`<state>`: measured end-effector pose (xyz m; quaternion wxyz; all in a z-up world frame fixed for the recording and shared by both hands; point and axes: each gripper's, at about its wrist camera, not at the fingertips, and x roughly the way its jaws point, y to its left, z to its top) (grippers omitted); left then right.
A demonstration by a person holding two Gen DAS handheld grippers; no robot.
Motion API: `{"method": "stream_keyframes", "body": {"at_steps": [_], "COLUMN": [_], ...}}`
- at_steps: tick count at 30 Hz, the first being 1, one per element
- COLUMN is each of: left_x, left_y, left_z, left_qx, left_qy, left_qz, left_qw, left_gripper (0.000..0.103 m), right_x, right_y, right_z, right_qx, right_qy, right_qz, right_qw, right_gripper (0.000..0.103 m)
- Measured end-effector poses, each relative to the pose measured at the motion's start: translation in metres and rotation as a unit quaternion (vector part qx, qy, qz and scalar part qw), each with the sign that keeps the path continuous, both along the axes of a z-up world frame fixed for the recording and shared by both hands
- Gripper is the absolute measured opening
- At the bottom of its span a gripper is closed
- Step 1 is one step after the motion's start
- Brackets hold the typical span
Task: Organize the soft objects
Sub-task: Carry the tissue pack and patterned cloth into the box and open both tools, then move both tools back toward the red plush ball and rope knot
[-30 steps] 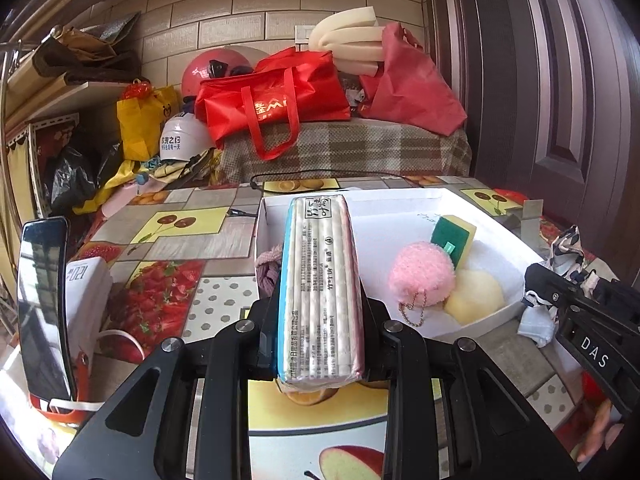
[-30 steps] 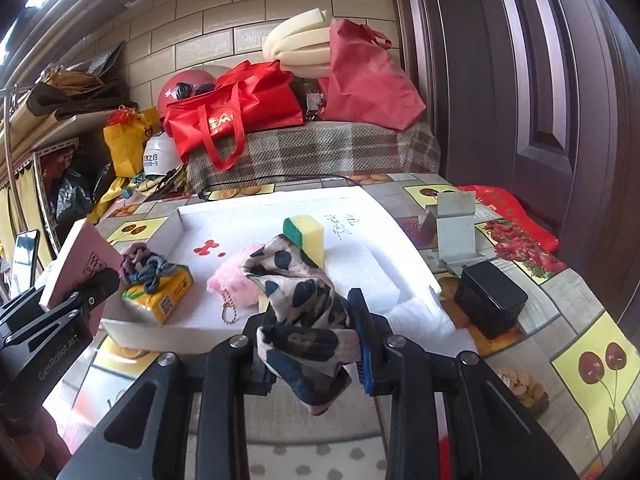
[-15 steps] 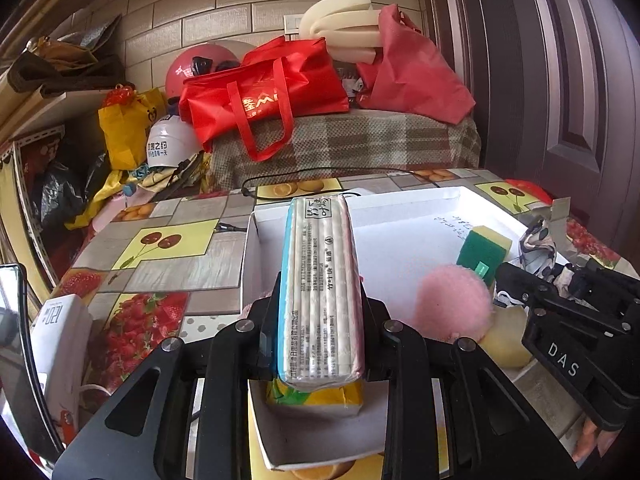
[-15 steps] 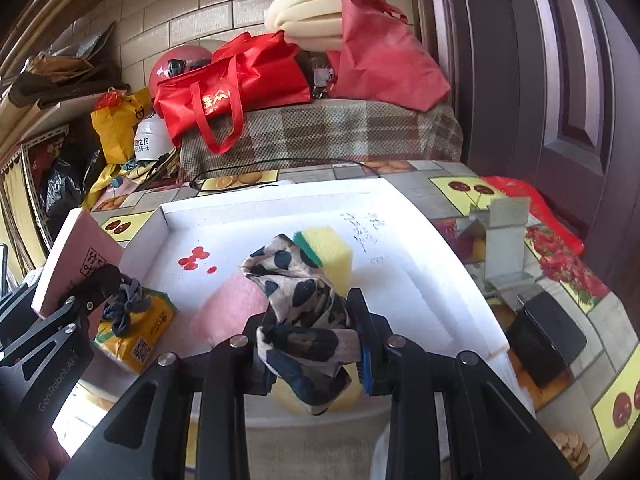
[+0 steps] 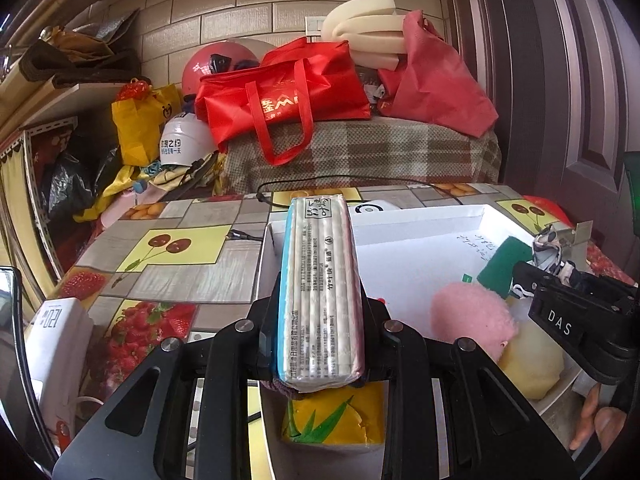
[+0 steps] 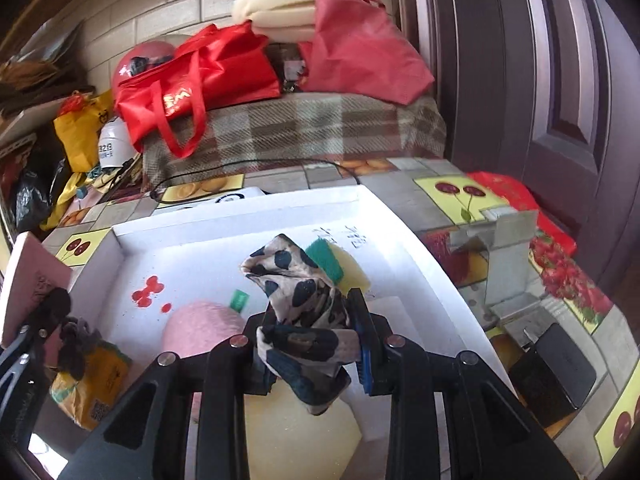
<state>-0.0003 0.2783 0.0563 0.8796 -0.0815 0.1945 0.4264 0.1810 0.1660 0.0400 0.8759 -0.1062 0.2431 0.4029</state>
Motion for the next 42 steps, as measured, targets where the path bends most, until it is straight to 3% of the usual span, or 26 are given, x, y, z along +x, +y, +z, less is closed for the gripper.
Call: {"method": "stream_keyframes", "body": {"at_steps": [2,4,5,6,7,8,22,42], "left_x": [0.0,-0.002,-0.003,-0.006,-0.009,-0.012,-0.021,-0.055], "left_y": [-0.001,-0.003,-0.003,-0.004,-0.002,0.0,-0.011,-0.04], "left_z": [0.001,0.001,0.002,0.002,0.003,0.002,0.007,0.007], "left_qx": [0.006,0.012,0.014,0.017,0.015,0.011,0.04,0.041], "left_qy": [-0.001,-0.006,-0.008,-0.013,-0.018,-0.023,-0.05,-0.044], "left_qz": [-0.001,-0.003,-0.003,0.004,0.011,0.016,0.02,0.034], "left_qw": [1.0,0.9999,0.9999,0.9998,0.9997,0.9995,0.9978,0.9976], "left_gripper": [0.026,0.039,0.067,0.087,0.094,0.103,0.103,0.103], "right_x": [-0.008,-0.017,-0.022,-0.027,-0.03,-0.029,-0.036,-0.069], "right_y": [0.001,0.004,0.005,0.006,0.007,0.007,-0.006,-0.046], "right_z": [0.002,0.004,0.005,0.005,0.006,0.007,0.012,0.013], "right_qx": [-0.002,-0.006,-0.008,-0.011,-0.015,-0.012,0.023,0.038], "right_qy": [-0.019,-0.043,-0.054,-0.067,-0.078,-0.081,-0.105,-0.114], "right_qz": [0.004,0.012,0.017,0.019,0.012,0.008,0.005,0.005], "right_qw": [1.0,0.999,0.998,0.998,0.997,0.997,0.994,0.993], "right_gripper": [0.033,0.038,0.048,0.083,0.102,0.103,0.103,0.103]}}
